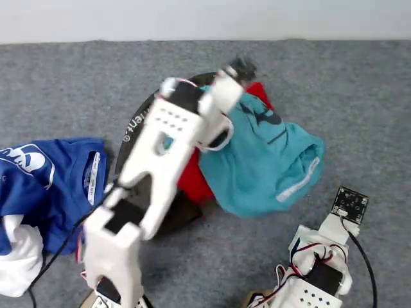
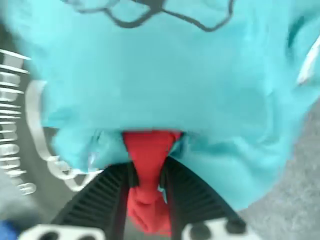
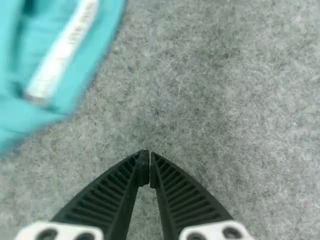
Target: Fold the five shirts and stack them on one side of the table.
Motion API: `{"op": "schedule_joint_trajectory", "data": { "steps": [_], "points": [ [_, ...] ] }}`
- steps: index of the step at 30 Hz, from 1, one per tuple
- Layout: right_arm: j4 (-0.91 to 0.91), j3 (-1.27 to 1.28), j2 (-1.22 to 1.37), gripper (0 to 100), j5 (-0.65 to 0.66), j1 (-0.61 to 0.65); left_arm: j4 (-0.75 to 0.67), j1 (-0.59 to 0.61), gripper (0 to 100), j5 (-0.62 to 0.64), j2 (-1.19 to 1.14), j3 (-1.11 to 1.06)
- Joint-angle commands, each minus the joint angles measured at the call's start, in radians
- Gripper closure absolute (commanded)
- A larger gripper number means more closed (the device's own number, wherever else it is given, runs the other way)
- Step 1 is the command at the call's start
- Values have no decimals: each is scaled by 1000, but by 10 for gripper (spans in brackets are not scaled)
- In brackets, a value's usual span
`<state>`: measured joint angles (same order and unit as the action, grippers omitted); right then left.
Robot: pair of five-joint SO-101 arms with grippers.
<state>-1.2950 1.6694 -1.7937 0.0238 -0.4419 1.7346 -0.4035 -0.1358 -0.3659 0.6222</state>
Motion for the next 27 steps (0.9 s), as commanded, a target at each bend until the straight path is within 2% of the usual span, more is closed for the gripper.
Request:
{"op": "schedule_joint_trajectory", "data": {
  "steps": [1,6,13,19,22,27],
  "points": [
    [-2,15,-2,989,9,-12,18,92,988,8,242,54],
    [-2,15,-2,989,9,-12,-2,296,988,6,431,58],
    [-2,15,-2,989,9,-12,-133,740,987,3,608,56],
    [-2,15,-2,989,9,-12,-250,1085,987,2,640,50],
    [-2,15,-2,989,9,-12,-269,1181,987,-6,637,4],
    [-2,15,-2,989,9,-12,-272,1220,987,-115,638,-186]
  ]
}}
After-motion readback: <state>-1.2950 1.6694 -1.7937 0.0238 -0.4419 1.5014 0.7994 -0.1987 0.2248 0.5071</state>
